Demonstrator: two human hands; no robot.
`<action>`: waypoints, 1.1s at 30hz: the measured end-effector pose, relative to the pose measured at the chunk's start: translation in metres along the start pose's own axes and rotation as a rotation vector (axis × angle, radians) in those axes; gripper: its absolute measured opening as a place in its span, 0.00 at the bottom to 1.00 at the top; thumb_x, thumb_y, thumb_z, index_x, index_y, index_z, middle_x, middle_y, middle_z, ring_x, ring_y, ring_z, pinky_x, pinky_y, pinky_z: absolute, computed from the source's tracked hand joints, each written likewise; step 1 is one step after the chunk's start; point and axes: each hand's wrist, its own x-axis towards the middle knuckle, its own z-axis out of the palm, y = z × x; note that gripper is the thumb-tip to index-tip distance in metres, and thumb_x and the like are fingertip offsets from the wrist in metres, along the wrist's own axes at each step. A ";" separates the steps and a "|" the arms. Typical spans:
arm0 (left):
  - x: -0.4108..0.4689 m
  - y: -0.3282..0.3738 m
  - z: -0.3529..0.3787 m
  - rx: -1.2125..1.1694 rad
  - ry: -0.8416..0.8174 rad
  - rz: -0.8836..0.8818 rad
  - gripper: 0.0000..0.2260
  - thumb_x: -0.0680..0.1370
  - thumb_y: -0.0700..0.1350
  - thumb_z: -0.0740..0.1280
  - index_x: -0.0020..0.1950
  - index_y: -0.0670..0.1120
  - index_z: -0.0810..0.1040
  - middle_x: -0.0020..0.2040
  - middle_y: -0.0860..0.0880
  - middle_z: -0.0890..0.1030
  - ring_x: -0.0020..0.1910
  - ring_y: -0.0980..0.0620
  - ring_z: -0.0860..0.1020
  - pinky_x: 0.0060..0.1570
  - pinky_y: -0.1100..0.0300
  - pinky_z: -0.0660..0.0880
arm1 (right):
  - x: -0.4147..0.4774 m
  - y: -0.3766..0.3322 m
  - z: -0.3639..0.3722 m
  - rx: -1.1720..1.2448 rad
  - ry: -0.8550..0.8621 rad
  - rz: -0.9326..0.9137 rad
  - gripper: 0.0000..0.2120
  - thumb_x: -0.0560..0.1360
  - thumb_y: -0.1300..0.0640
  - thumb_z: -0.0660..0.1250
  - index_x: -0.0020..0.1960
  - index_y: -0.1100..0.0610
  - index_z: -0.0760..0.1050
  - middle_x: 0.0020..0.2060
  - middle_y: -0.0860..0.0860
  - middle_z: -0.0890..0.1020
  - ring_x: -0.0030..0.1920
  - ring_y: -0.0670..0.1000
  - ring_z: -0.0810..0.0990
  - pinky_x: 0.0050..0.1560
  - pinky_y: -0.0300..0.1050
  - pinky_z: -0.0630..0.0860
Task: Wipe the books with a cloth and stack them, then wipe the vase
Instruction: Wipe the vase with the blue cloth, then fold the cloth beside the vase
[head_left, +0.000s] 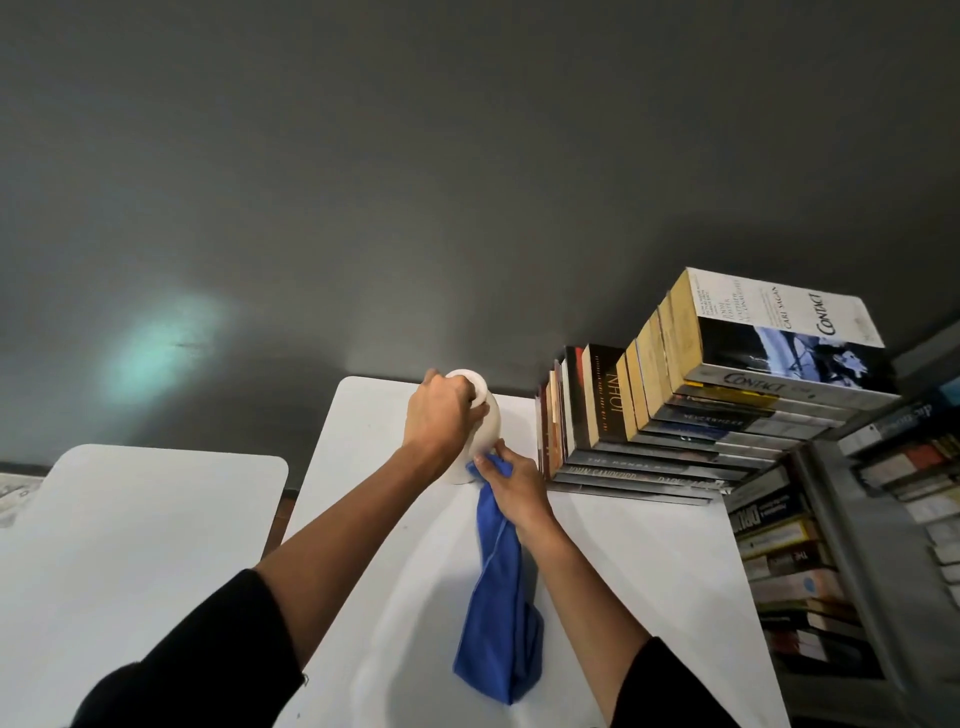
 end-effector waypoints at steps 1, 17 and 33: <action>0.000 0.001 0.000 0.013 0.000 0.005 0.13 0.78 0.50 0.68 0.52 0.40 0.81 0.47 0.41 0.73 0.51 0.41 0.75 0.45 0.55 0.69 | 0.000 0.001 0.000 0.003 0.002 0.005 0.21 0.79 0.51 0.64 0.70 0.54 0.70 0.60 0.54 0.78 0.56 0.49 0.75 0.55 0.38 0.69; -0.145 -0.011 0.012 -0.644 -0.070 0.025 0.28 0.72 0.70 0.60 0.62 0.51 0.70 0.49 0.57 0.81 0.48 0.61 0.79 0.49 0.60 0.77 | -0.044 -0.051 -0.022 0.233 0.182 -0.182 0.15 0.77 0.52 0.67 0.61 0.55 0.71 0.51 0.49 0.77 0.54 0.50 0.76 0.60 0.47 0.73; -0.239 -0.007 -0.046 -0.966 0.268 0.054 0.04 0.80 0.40 0.64 0.50 0.39 0.71 0.41 0.51 0.79 0.40 0.60 0.78 0.41 0.67 0.74 | -0.148 -0.027 -0.038 0.382 -0.680 -0.039 0.37 0.69 0.63 0.72 0.71 0.45 0.59 0.53 0.54 0.82 0.54 0.51 0.81 0.57 0.45 0.77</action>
